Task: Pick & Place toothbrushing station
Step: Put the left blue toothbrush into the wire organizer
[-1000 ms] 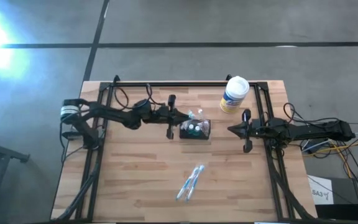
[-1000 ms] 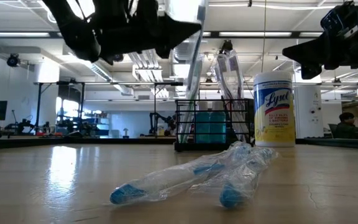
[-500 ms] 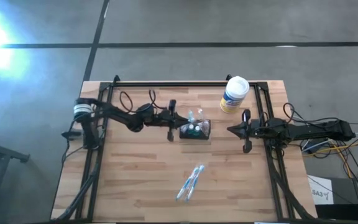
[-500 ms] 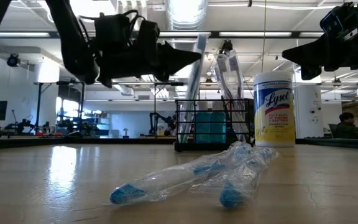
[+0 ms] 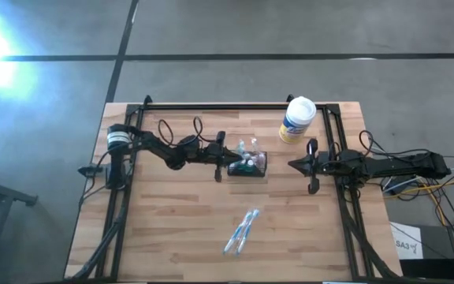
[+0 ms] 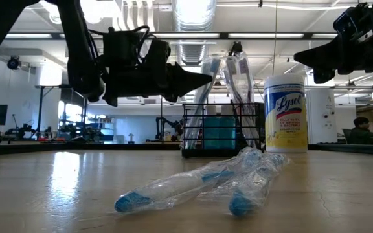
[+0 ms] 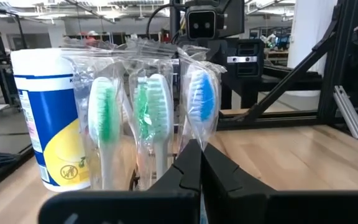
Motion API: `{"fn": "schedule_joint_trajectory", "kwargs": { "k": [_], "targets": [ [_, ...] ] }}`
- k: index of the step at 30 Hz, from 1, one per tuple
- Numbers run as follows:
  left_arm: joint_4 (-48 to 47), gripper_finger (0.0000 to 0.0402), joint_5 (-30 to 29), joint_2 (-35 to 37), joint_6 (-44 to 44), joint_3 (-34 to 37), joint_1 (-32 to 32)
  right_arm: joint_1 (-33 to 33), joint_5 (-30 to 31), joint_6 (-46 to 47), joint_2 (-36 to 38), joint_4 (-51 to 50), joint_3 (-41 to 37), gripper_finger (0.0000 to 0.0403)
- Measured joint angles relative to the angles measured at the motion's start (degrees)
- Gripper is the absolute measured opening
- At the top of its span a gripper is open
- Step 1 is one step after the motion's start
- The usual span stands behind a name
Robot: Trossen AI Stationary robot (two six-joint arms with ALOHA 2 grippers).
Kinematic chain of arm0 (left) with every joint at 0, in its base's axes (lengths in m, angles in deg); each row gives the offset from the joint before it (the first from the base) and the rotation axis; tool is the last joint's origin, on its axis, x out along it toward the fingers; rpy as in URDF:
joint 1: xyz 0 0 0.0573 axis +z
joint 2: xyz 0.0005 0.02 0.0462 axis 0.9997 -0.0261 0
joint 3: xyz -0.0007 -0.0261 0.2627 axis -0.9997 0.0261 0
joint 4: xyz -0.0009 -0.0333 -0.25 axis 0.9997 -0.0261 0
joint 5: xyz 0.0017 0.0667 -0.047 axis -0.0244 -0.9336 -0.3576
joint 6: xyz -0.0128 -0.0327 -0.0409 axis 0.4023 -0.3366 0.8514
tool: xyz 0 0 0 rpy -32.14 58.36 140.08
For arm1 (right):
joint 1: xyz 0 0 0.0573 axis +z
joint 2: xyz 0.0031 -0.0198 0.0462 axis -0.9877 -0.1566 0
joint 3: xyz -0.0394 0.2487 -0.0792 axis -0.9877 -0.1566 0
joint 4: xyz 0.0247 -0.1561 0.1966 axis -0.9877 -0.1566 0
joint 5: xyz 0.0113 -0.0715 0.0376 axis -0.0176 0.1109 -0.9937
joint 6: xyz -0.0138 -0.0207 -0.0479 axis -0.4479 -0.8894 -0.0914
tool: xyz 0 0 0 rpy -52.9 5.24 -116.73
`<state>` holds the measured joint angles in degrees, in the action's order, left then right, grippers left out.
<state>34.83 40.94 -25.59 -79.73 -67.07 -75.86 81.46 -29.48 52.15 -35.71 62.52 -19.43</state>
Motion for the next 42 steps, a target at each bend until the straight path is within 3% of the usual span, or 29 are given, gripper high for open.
{"fn": "schedule_joint_trajectory", "kwargs": {
  "k": [5,10,19,24,27,30,34,38,42],
  "targets": [
    [-0.6,0.0003,0.0,0.4,1.4,0.2,0.0,0.0,0.0,0.0,0.0,0.0,0.0,0.0008],
    [-0.8,0.0031,0.0,1.4,4.1,1.0,0.0,0.0,0.0,0.0,0.0,0.0,0.0,0.0008],
    [-0.7,0.0138,1.1,2.3,4.5,2.7,0.0,0.0,0.0,0.0,0.0,0.0,0.0,0.0008],
    [-3.6,0.0196,1.3,7.2,5.4,3.6,0.0,0.0,0.0,0.0,0.0,-0.4,0.0,0.0008],
    [-12.3,0.0213,1.2,13.6,5.4,3.7,0.0,0.0,0.0,0.0,0.0,-0.5,0.0,0.0008],
    [-27.9,0.0214,0.4,21.5,3.6,3.0,-0.9,0.0,0.0,0.0,0.0,-0.5,0.0,0.0008],
    [-48.2,0.0198,-6.7,31.2,1.6,0.5,-4.8,0.0,0.0,0.0,0.0,-0.5,0.0,0.0008],
    [-62.1,0.0160,-18.8,35.7,3.3,-2.6,-12.1,0.0,0.0,0.0,0.0,-0.5,0.0,0.0008],
    [-71.8,0.0091,-24.7,35.4,8.4,-6.8,-19.8,0.0,0.0,0.0,0.0,-0.2,0.0,0.0008]
  ]
}}
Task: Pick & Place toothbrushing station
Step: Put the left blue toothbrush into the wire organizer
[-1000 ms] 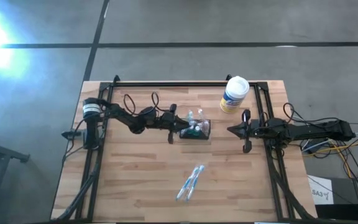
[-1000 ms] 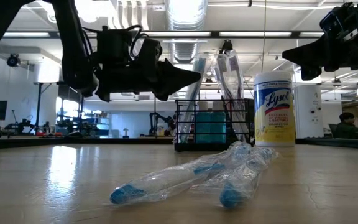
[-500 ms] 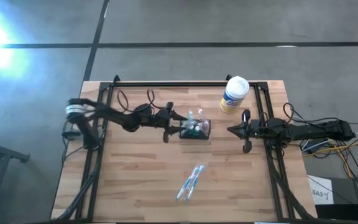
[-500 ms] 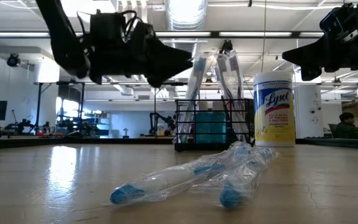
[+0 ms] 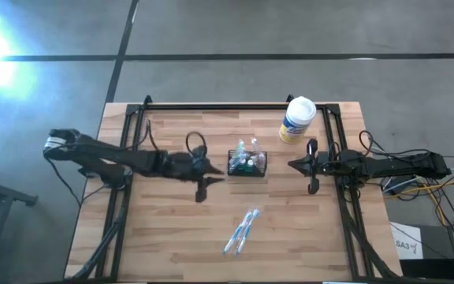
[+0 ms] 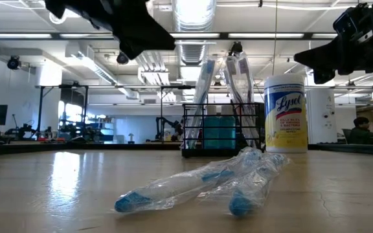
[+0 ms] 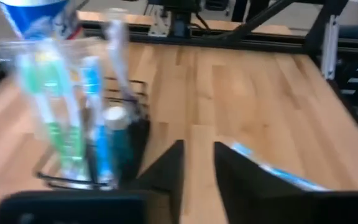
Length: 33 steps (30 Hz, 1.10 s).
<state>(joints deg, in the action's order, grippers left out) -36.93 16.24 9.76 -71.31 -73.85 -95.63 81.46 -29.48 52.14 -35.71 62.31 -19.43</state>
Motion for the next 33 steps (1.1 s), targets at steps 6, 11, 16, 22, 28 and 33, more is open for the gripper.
{"fn": "schedule_joint_trajectory", "kwargs": {
  "k": [6,11,16,22,28,33],
  "targets": [
    [-2.2,0.0009,-6.6,-5.1,12.1,-5.2,-7.4,0.0,0.0,2.3,0.2,0.6,0.0,0.0008],
    [-7.9,0.0010,-6.0,-12.0,19.2,-10.6,-9.6,0.0,0.0,3.0,0.1,1.7,0.0,0.0008],
    [-15.7,0.0027,-6.2,-20.7,21.1,-19.1,-11.4,0.0,0.0,3.1,0.1,1.9,0.0,0.0008],
    [-31.4,0.0093,-2.8,-32.7,24.0,-34.5,-11.8,0.0,0.0,3.0,0.1,1.9,0.0,0.0008],
    [-43.0,0.0160,-2.0,-43.9,24.0,-49.9,-11.8,0.0,0.0,3.3,0.1,1.9,0.0,0.0008],
    [-45.4,0.0200,2.8,-49.9,24.7,-56.1,-11.8,0.0,-0.1,3.7,0.1,1.9,0.0,0.0008]
  ]
}}
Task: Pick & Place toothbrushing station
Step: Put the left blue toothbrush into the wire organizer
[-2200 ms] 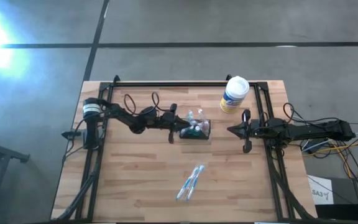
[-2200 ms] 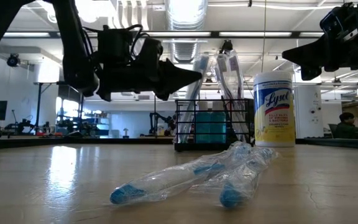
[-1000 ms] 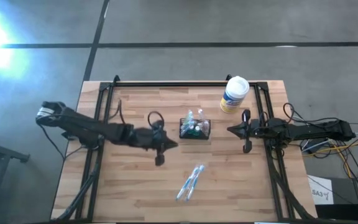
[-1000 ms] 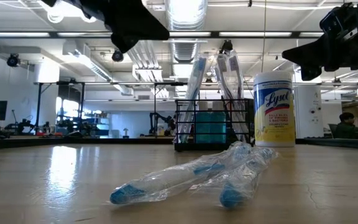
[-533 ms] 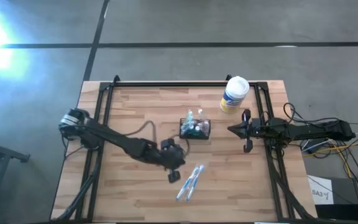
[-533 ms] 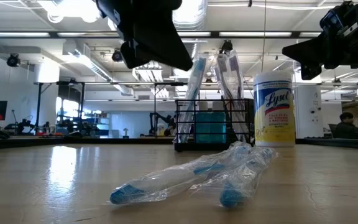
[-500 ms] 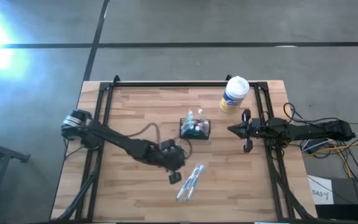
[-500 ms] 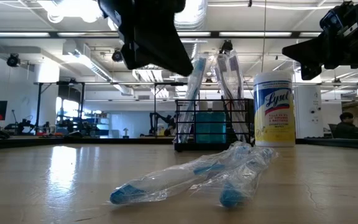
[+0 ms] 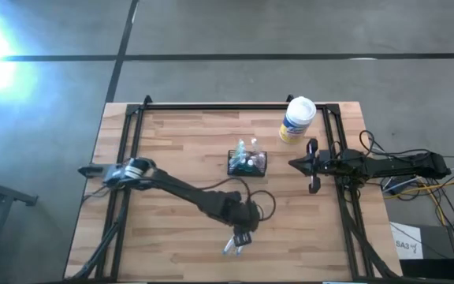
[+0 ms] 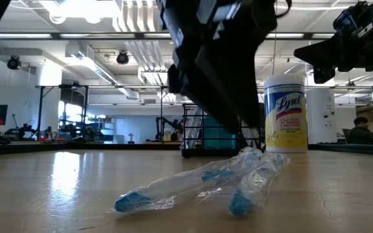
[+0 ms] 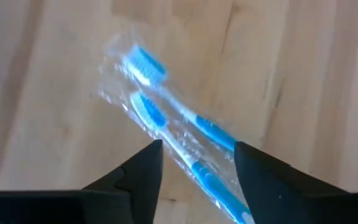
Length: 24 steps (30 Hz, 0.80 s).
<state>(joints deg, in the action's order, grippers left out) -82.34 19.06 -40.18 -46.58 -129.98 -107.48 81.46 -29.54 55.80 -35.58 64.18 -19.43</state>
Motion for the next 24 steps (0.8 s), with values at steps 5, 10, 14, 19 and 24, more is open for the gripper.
{"fn": "schedule_joint_trajectory", "kwargs": {
  "k": [5,10,14,19,24],
  "targets": [
    [-1.2,0.0210,-1.0,-1.6,1.2,0.1,0.1,0.0,0.0,0.0,0.0,0.0,0.0,0.0008],
    [-0.9,0.0209,-2.8,-1.6,2.0,1.4,0.5,0.0,0.0,0.2,0.0,0.0,0.0,0.0008],
    [-0.1,0.0209,-2.8,-1.6,1.9,2.4,0.6,0.0,0.0,0.1,0.0,0.0,0.0,0.0008],
    [1.9,0.0209,-2.8,-1.6,1.8,3.8,0.8,0.0,0.0,-0.2,0.0,0.0,0.0,0.0008],
    [2.0,0.0209,-2.7,-1.6,1.8,3.8,0.8,0.0,0.0,-0.2,0.0,0.0,0.0,0.0008]
  ]
}}
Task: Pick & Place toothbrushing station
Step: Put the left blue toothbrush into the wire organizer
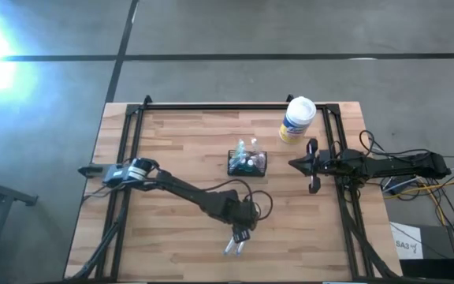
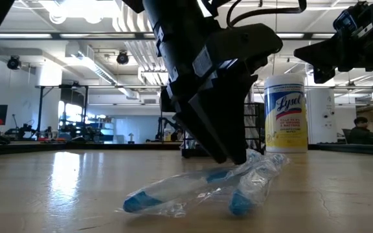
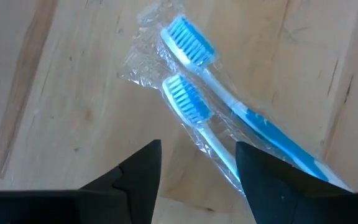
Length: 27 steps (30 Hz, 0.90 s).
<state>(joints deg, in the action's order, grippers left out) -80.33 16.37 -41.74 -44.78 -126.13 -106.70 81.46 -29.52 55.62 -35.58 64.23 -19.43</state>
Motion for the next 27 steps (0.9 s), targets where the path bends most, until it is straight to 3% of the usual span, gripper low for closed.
{"fn": "schedule_joint_trajectory", "kwargs": {
  "k": [18,27],
  "targets": [
    [-1.4,0.0209,1.0,-1.5,1.2,-1.0,-0.1,0.0,0.0,0.0,0.0,0.0,0.0,0.0008],
    [-7.4,0.0197,0.3,-2.0,-4.7,-1.3,0.1,0.0,0.0,0.0,0.0,0.0,0.0,0.0008]
  ]
}}
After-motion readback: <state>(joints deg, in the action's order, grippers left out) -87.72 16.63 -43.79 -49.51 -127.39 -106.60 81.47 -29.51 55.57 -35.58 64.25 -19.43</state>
